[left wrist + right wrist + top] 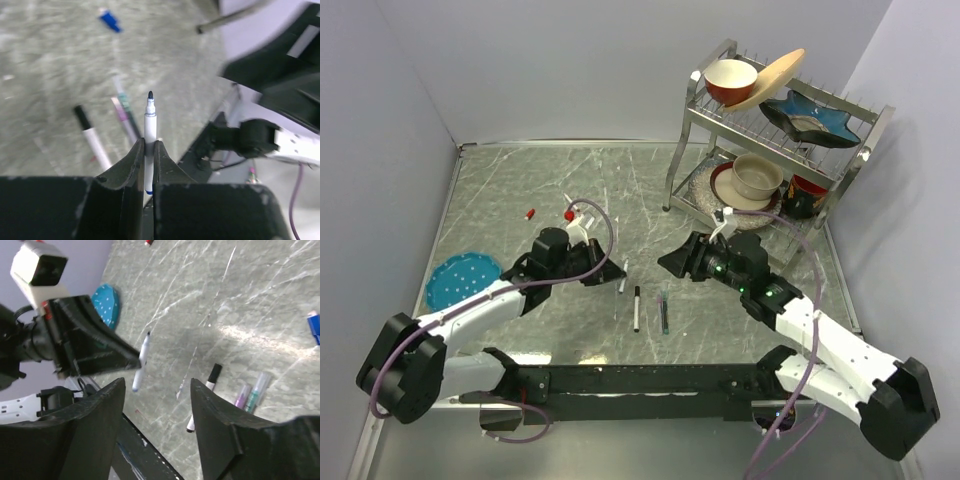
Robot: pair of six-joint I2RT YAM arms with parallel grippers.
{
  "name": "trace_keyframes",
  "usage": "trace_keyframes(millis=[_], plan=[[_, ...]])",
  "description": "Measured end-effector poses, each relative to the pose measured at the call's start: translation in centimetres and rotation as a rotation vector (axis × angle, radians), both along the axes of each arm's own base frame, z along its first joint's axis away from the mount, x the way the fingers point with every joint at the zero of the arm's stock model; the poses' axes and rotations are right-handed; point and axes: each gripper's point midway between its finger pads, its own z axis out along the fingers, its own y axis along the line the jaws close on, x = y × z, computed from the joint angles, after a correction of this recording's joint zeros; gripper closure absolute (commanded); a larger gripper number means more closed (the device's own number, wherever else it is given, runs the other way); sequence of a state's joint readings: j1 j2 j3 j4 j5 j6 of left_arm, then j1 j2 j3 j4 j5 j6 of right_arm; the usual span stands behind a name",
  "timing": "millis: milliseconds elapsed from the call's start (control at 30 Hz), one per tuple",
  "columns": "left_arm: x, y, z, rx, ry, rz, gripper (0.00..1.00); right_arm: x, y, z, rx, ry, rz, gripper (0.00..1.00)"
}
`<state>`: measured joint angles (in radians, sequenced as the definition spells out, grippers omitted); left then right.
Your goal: Insert the pens into the pen caps
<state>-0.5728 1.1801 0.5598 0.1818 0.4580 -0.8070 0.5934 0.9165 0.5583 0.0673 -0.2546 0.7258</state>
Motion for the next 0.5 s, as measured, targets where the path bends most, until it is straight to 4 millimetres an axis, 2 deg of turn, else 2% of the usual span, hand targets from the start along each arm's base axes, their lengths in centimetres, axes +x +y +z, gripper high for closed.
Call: trace_keyframes(millis=[267,500], plan=[[-1.6,-1.2,3.0,-0.118,-0.075,-0.091,0.99,0.3,3.3,0.2,0.043,0.026,0.08,0.41],[-1.7,-1.3,3.7,-0.134,-0.097,-0.101,0.99,0.4,5.0,0.3,0.044,0.033,0.113,0.44]])
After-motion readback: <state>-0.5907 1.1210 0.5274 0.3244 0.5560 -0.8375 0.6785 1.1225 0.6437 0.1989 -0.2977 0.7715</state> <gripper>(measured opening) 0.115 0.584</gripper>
